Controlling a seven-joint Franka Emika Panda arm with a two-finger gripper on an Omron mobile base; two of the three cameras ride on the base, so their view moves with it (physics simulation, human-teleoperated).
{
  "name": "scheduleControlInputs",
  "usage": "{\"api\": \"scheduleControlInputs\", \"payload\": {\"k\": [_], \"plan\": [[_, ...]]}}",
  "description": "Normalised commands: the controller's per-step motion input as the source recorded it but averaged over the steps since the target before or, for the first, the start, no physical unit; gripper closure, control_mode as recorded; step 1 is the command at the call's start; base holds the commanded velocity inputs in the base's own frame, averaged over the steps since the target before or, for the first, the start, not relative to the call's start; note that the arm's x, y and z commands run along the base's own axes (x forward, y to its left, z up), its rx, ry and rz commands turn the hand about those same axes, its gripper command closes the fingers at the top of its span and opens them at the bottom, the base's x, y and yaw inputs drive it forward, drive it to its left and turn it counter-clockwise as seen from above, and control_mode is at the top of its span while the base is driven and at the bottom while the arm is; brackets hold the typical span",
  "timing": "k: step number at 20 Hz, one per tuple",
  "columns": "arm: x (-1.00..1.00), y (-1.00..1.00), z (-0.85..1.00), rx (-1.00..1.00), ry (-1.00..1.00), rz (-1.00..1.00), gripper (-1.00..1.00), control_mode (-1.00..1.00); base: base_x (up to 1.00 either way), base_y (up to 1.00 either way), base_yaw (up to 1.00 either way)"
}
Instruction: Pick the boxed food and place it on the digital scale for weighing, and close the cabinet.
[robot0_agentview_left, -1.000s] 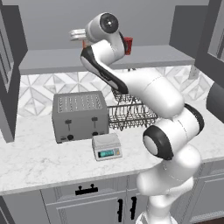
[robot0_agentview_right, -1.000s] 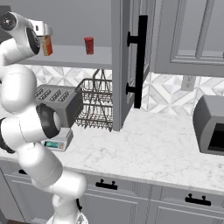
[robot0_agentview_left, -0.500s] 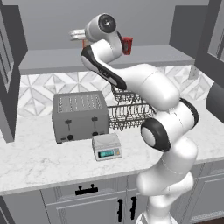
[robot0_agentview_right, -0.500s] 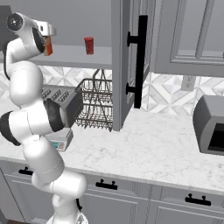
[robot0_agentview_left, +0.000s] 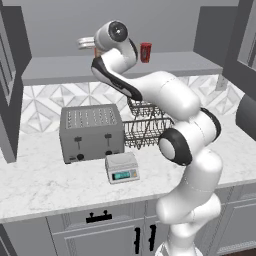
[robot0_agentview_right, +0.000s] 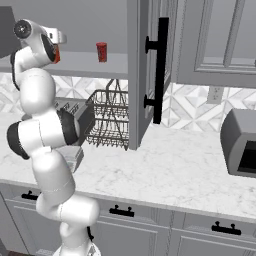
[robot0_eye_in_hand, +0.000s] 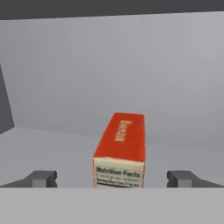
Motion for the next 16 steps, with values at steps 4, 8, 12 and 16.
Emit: {"api": "scheduleControlInputs", "payload": {"k": [4,8,12,16], "plan": [[0.19,0.00,-0.07,0.00,0.00,0.00,1.00,-1.00,0.00,0.00,0.00],[0.08,0.00,-0.03,0.00,0.00,0.00,1.00,-1.00,0.00,0.00,0.00],[0.00,0.00,0.00,0.00,0.00,0.00,1.00,-1.00,0.00,0.00,0.00],[-0.01,0.00,0.00,0.00,0.00,0.00,1.00,-1.00,0.00,0.00,0.00]]}}
